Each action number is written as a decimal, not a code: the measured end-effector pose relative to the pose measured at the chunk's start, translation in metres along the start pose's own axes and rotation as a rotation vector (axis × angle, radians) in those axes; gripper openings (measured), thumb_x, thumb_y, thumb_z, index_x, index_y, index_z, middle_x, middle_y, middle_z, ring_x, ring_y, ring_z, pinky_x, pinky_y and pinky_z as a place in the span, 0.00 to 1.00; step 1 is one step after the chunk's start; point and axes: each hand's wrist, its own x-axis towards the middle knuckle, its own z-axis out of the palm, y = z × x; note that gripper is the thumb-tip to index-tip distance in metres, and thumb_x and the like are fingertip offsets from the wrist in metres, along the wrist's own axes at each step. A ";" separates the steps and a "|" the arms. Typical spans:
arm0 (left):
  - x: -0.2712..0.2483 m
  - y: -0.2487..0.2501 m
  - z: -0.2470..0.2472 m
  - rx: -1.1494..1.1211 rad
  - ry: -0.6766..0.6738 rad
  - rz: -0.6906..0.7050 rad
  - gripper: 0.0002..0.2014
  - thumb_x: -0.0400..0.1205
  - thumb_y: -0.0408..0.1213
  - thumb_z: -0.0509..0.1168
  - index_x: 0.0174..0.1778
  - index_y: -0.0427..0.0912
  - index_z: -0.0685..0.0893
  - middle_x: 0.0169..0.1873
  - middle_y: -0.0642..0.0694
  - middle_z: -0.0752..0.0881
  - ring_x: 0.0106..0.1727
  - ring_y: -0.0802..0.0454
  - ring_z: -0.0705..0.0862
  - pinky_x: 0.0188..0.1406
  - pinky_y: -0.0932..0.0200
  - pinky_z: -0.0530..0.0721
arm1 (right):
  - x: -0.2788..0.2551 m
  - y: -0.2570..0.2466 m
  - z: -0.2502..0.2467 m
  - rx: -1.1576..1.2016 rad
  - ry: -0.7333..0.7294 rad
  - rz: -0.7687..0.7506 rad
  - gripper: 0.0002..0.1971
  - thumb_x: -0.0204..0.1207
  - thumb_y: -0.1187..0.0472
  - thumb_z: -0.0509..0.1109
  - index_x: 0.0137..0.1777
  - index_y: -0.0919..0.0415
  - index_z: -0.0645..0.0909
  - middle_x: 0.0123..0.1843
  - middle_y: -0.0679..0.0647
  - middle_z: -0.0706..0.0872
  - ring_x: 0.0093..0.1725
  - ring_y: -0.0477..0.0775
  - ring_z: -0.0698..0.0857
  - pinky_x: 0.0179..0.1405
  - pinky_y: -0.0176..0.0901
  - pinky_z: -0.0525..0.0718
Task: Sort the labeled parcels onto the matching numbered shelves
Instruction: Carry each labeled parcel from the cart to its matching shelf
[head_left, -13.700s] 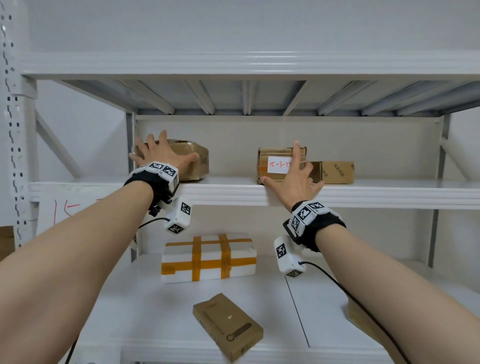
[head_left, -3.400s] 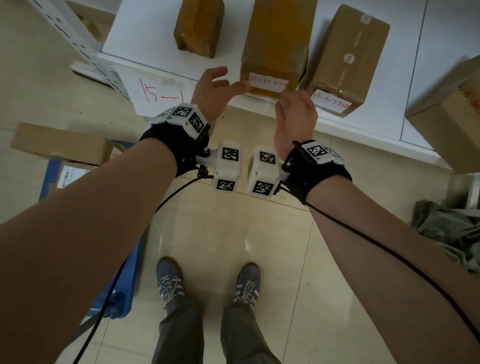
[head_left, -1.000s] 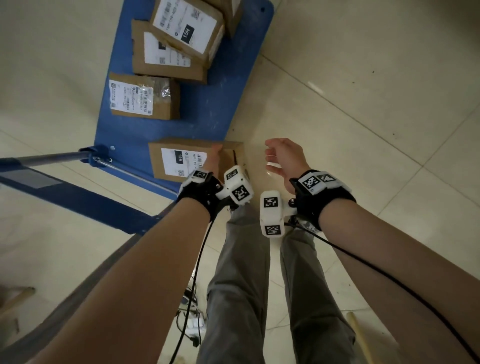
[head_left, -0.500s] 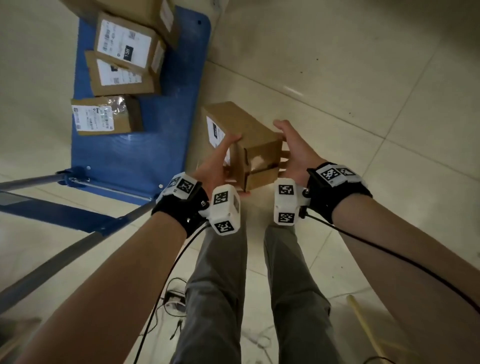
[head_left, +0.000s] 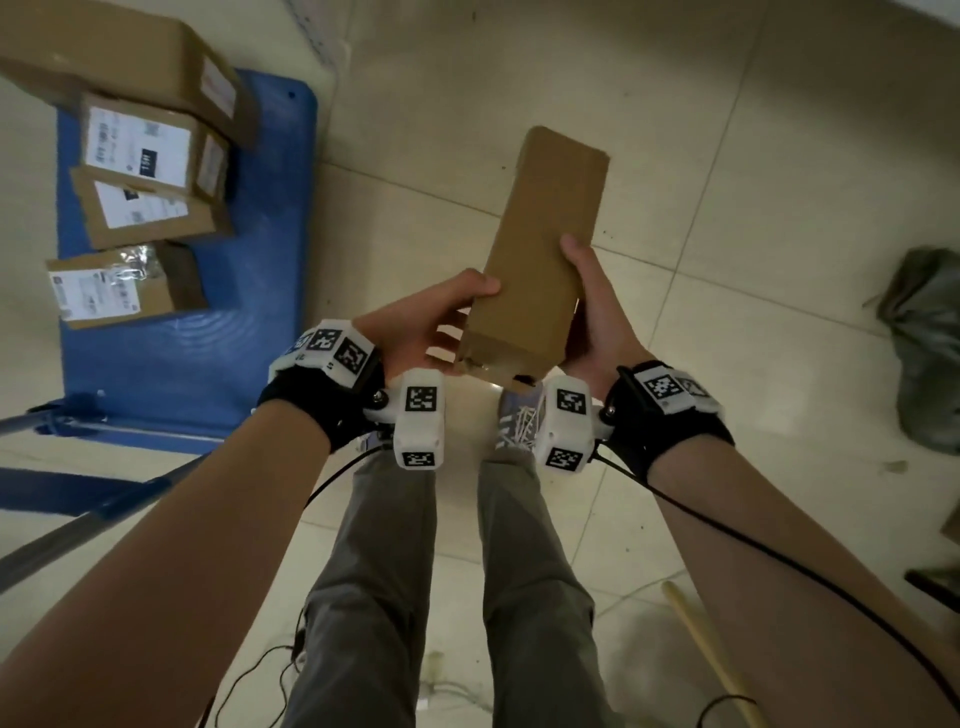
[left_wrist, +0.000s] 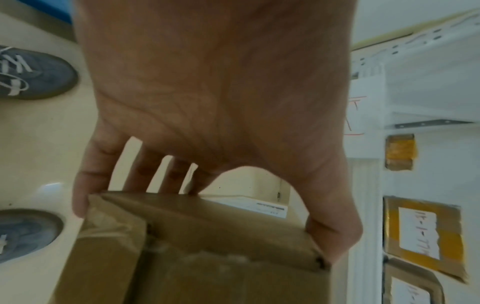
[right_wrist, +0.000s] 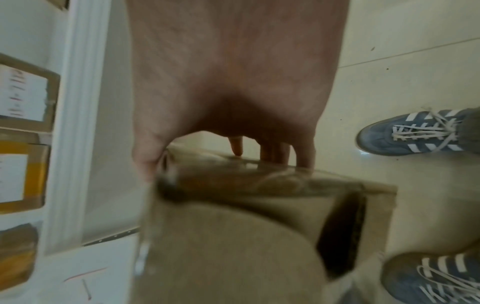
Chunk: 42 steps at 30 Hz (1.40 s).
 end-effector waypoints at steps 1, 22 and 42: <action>-0.004 0.003 0.004 0.009 0.008 0.007 0.16 0.82 0.57 0.63 0.60 0.54 0.80 0.67 0.42 0.83 0.68 0.38 0.82 0.69 0.40 0.81 | -0.008 -0.001 -0.002 0.009 0.028 -0.019 0.40 0.63 0.33 0.82 0.73 0.54 0.81 0.67 0.62 0.89 0.65 0.65 0.89 0.58 0.65 0.88; -0.160 0.201 0.126 0.705 0.577 0.470 0.50 0.67 0.63 0.78 0.80 0.44 0.65 0.74 0.44 0.77 0.72 0.43 0.78 0.71 0.47 0.79 | -0.189 -0.091 0.046 -0.373 0.386 -0.673 0.63 0.63 0.42 0.86 0.89 0.47 0.45 0.78 0.57 0.63 0.77 0.62 0.68 0.76 0.60 0.74; -0.296 0.185 0.115 0.128 0.176 0.650 0.43 0.55 0.38 0.81 0.69 0.37 0.78 0.64 0.39 0.86 0.69 0.43 0.83 0.73 0.45 0.78 | -0.308 -0.152 0.006 0.180 -0.162 -0.129 0.48 0.58 0.36 0.86 0.77 0.55 0.76 0.73 0.71 0.81 0.69 0.77 0.83 0.63 0.76 0.84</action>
